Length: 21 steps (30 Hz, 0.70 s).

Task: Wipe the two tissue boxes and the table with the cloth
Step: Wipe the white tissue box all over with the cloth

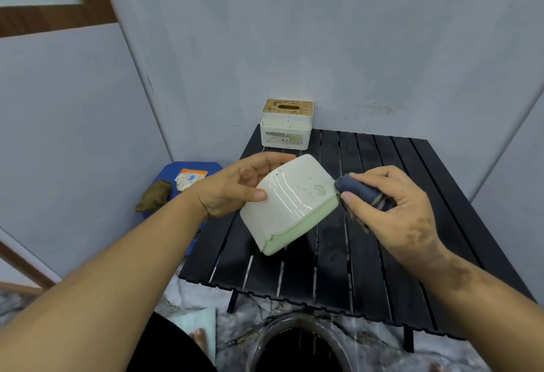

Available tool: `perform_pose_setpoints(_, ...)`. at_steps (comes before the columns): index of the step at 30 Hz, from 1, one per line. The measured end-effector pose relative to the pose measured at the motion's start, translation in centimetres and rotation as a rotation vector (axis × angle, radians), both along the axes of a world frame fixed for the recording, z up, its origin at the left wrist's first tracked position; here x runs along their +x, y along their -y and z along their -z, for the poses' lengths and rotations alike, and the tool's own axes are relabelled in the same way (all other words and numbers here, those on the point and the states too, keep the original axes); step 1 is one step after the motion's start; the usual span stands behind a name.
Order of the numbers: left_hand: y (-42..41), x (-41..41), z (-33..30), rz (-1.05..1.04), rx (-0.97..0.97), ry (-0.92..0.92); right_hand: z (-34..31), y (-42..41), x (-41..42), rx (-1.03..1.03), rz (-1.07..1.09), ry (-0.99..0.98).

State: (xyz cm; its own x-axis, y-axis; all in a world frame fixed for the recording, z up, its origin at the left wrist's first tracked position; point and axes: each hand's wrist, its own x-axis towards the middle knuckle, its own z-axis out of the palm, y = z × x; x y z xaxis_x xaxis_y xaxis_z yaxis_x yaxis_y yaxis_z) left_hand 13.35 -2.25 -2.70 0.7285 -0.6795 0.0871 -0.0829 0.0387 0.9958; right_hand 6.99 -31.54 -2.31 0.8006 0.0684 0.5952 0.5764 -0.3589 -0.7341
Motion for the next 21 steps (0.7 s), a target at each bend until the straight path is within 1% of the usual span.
perform_pose_setpoints(2,0.4,-0.1,-0.2,-0.032,0.008,0.022,0.3,-0.6,-0.4,0.023,-0.008,0.004)
perform_pose_setpoints(4,0.6,-0.2,-0.2,-0.063,-0.015,0.022,0.6,-1.8,-1.4,0.007,-0.021,0.051)
perform_pose_setpoints(7,0.6,-0.3,-0.1,-0.090,-0.051,-0.004,0.6,-3.4,-2.6,-0.147,-0.057,0.188)
perform_pose_setpoints(9,0.5,-0.2,-0.1,-0.086,-0.071,-0.022,0.4,-3.2,-2.1,-0.186,-0.075,0.221)
perform_pose_setpoints(10,0.5,-0.2,0.0,-0.084,-0.085,-0.031,0.4,-2.7,-1.4,-0.154,-0.056,0.195)
perform_pose_setpoints(13,0.7,-0.2,0.0,-0.092,-0.102,-0.037,0.0,-1.0,0.3,-0.020,0.070,0.018)
perform_pose_setpoints(14,0.9,-0.2,0.0,-0.099,-0.106,-0.037,0.0,-1.0,0.2,-0.018,0.082,0.020)
perform_pose_setpoints(16,1.2,-0.2,0.1,-0.108,-0.117,-0.036,0.3,-2.1,-0.9,-0.070,0.032,0.128)
perform_pose_setpoints(19,1.2,-0.1,0.2,-0.096,-0.128,-0.042,1.0,-4.5,-3.1,-0.263,-0.086,0.334)
perform_pose_setpoints(21,1.1,0.0,0.3,-0.095,-0.138,-0.053,1.0,-4.3,-2.9,-0.310,-0.100,0.365)
